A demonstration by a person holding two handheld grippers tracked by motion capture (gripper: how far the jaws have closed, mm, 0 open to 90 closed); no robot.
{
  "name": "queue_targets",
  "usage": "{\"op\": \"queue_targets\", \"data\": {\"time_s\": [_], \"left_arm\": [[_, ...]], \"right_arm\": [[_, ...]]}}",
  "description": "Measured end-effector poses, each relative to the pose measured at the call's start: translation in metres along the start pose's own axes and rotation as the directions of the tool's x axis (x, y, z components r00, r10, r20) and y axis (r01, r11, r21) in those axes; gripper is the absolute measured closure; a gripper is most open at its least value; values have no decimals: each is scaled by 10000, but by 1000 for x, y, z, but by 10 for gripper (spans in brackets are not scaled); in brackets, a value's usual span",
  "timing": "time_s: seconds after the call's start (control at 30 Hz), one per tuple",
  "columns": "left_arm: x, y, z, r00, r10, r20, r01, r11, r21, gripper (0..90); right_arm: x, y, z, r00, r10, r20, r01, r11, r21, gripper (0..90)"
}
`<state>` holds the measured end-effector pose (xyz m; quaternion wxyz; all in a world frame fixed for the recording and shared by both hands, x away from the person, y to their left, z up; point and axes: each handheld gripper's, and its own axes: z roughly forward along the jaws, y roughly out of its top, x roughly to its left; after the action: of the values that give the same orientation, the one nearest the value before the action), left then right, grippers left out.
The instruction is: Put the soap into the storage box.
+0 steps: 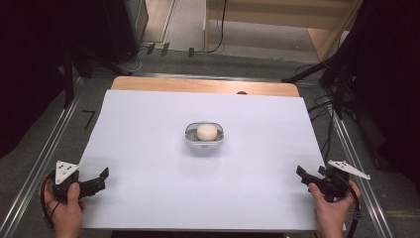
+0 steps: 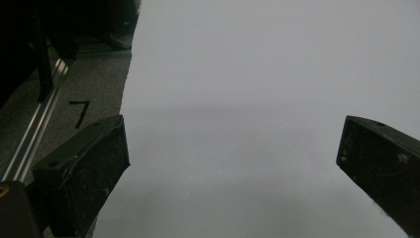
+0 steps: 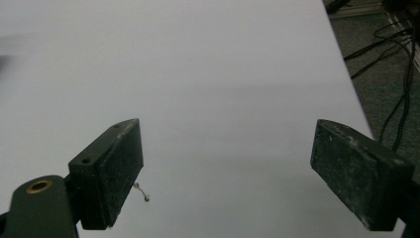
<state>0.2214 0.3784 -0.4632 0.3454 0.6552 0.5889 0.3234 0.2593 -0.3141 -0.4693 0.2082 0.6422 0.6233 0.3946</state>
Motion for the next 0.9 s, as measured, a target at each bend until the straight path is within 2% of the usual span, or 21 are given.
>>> {"op": "queue_targets", "data": {"time_s": [0.13,0.33,0.5,0.57,0.67,0.77,0.9], "left_arm": [[0,0,0,10000,17,6,-17,10000,-15,3],[0,0,0,10000,10,6,-10,10000,-31,3],[0,0,0,10000,-5,18,5,10000,-43,3],[0,0,0,10000,-51,12,51,10000,-47,3],[0,0,0,10000,-46,18,46,10000,-34,3],[1,0,0,10000,-53,43,53,10000,-14,3],[1,0,0,10000,-45,5,45,10000,22,3]], "right_arm": [[-15,-4,-10,9999,98,127,-96,9999,-102,134],[-30,-11,-20,9989,176,442,-171,9998,-114,135],[-39,-17,-27,9989,212,426,-206,9997,-143,135],[-39,-20,-27,9991,65,429,-59,9999,-135,138],[-38,-22,-26,9995,101,314,-98,9999,-110,139],[-32,-24,-23,9980,-344,533,346,9994,-28,140],[-31,-25,-23,9980,-371,508,374,9993,-42,140]]}}
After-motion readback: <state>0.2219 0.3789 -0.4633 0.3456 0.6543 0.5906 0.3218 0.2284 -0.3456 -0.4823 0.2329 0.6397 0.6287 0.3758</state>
